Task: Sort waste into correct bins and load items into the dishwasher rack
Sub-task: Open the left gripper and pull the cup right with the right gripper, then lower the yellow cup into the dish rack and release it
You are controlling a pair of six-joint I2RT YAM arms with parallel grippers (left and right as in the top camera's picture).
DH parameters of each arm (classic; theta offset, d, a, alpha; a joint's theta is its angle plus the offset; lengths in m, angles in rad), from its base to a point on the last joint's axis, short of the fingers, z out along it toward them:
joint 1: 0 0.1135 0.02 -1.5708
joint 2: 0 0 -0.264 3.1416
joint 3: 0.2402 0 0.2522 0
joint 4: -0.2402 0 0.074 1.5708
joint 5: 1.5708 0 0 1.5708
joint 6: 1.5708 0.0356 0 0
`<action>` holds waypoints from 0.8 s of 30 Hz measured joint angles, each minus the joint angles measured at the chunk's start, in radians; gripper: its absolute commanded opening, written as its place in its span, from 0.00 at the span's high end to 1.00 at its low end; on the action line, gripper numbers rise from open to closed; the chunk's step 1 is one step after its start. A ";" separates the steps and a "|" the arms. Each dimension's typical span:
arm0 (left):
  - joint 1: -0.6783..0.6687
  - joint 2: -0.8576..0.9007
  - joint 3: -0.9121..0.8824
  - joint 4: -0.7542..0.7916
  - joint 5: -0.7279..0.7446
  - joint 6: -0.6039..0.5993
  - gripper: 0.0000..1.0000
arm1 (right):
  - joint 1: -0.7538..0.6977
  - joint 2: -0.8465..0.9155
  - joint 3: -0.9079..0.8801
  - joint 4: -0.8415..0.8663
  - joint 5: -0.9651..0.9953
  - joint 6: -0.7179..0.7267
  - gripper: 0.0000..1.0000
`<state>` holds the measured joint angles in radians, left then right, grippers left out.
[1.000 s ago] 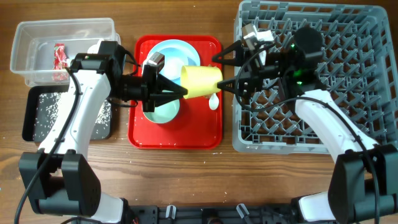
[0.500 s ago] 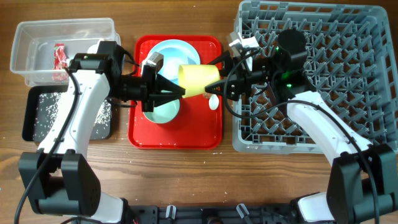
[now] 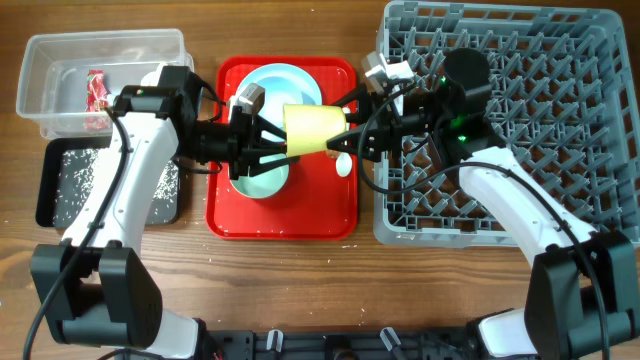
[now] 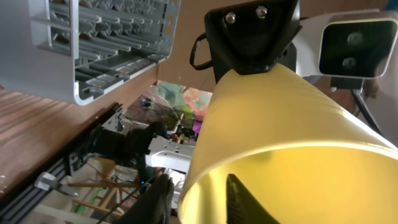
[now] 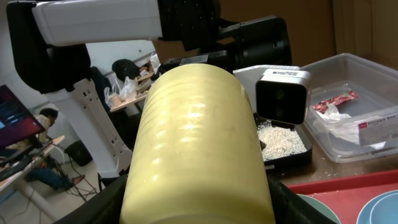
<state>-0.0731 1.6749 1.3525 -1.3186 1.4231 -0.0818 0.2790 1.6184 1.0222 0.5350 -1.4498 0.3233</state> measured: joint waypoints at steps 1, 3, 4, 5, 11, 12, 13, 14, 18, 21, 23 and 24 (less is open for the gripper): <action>0.000 0.000 0.000 0.001 0.001 0.002 0.58 | 0.000 0.000 0.000 0.000 0.000 0.000 0.46; 0.000 0.000 0.000 0.001 0.003 0.002 0.57 | 0.000 0.000 0.000 0.000 0.000 0.000 0.46; 0.000 0.000 0.000 0.001 0.003 0.003 0.57 | -0.001 0.000 0.000 0.000 0.000 0.000 0.46; 0.000 0.000 0.000 0.001 0.003 0.003 0.55 | -0.005 0.000 0.000 0.000 0.000 0.000 0.46; 0.000 0.000 0.000 0.001 0.002 0.003 0.52 | -0.116 0.000 0.000 0.000 -0.024 0.018 0.46; 0.000 0.000 0.000 0.002 0.002 0.003 0.52 | -0.147 0.000 0.000 0.000 -0.027 0.030 0.46; 0.000 0.000 0.000 0.002 0.002 0.003 0.52 | -0.171 0.000 0.000 0.000 -0.027 0.046 0.47; 0.000 0.000 0.000 0.006 -0.005 0.003 0.52 | -0.201 0.000 0.000 0.000 -0.027 0.070 0.49; 0.000 0.000 0.000 0.056 -0.076 0.003 0.51 | -0.266 0.000 0.000 0.000 0.001 0.173 0.51; 0.000 0.000 0.000 0.143 -0.189 0.003 0.49 | -0.275 0.000 0.000 -0.008 0.046 0.243 0.52; 0.000 0.000 0.000 0.214 -0.309 -0.002 0.48 | -0.273 0.000 0.000 -0.045 0.076 0.269 0.52; 0.000 0.000 0.000 0.240 -0.359 -0.009 0.48 | -0.272 0.000 0.000 -0.080 0.096 0.276 0.53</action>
<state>-0.0731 1.6749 1.3525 -1.0782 1.0641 -0.0910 0.0071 1.6184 1.0222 0.4549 -1.3540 0.5991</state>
